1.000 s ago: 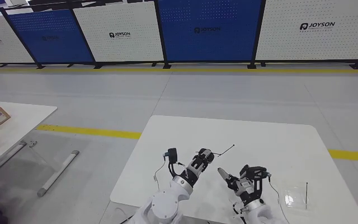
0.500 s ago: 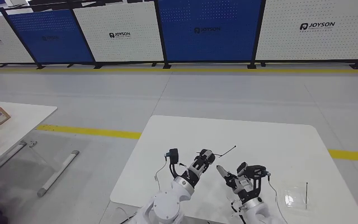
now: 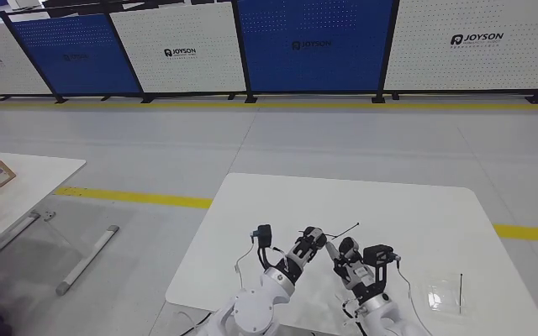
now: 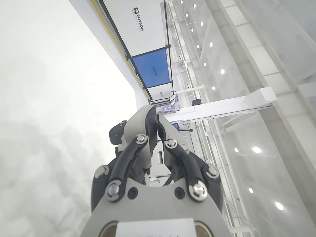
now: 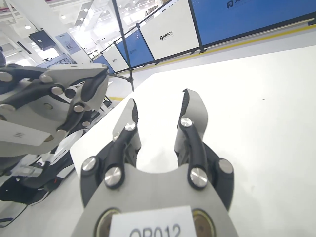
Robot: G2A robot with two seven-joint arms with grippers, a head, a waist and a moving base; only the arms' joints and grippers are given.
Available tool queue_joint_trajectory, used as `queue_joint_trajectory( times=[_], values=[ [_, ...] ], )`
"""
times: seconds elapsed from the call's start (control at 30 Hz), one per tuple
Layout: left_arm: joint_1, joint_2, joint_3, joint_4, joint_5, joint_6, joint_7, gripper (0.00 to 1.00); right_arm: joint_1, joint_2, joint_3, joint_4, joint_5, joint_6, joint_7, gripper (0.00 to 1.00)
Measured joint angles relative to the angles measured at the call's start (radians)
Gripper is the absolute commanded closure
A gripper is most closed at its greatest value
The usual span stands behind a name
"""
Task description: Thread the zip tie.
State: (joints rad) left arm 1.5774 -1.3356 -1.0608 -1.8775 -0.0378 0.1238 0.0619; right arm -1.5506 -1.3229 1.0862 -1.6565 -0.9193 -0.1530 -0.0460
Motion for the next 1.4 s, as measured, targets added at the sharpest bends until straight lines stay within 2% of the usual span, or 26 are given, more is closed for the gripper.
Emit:
queue_joint_trajectory(
  times=[0.17,0.27,0.53,0.6,0.67,0.93,1.07,1.13,1.17,1.4],
  values=[
    [0.0,0.0,0.006,0.001,0.006,0.001,0.003,1.0,-0.006,0.002,0.006,-0.006,0.004,-0.016,0.006,0.65],
    [0.0,0.0,0.01,0.0,0.011,0.002,0.006,1.0,-0.005,0.002,0.007,-0.005,0.015,-0.028,0.009,0.72],
    [0.0,0.0,0.014,0.0,0.018,0.006,0.006,1.0,-0.003,0.003,0.01,-0.005,0.025,-0.044,0.003,0.7],
    [-0.001,0.0,0.016,0.001,0.019,0.008,0.007,1.0,-0.003,0.003,0.009,-0.007,0.027,-0.05,0.005,0.71],
    [-0.001,0.0,0.018,0.002,0.021,0.009,0.008,1.0,-0.002,0.003,0.009,-0.01,0.029,-0.052,0.007,0.76],
    [-0.003,0.0,0.02,0.001,0.022,0.009,0.01,1.0,-0.005,0.003,0.011,-0.021,0.035,-0.05,0.004,0.78],
    [-0.004,0.0,0.021,0.001,0.025,0.01,0.01,1.0,-0.004,0.003,0.011,-0.02,0.04,-0.054,0.008,0.86],
    [-0.005,0.0,0.022,0.002,0.026,0.01,0.01,1.0,-0.003,0.003,0.011,-0.019,0.043,-0.054,0.009,0.93],
    [-0.005,0.0,0.022,0.002,0.026,0.01,0.01,1.0,-0.003,0.003,0.011,-0.019,0.044,-0.054,0.01,1.0],
    [-0.005,0.001,0.022,0.004,0.029,0.005,0.01,1.0,-0.002,0.002,0.01,-0.016,0.053,-0.059,0.009,1.0]
  ],
)
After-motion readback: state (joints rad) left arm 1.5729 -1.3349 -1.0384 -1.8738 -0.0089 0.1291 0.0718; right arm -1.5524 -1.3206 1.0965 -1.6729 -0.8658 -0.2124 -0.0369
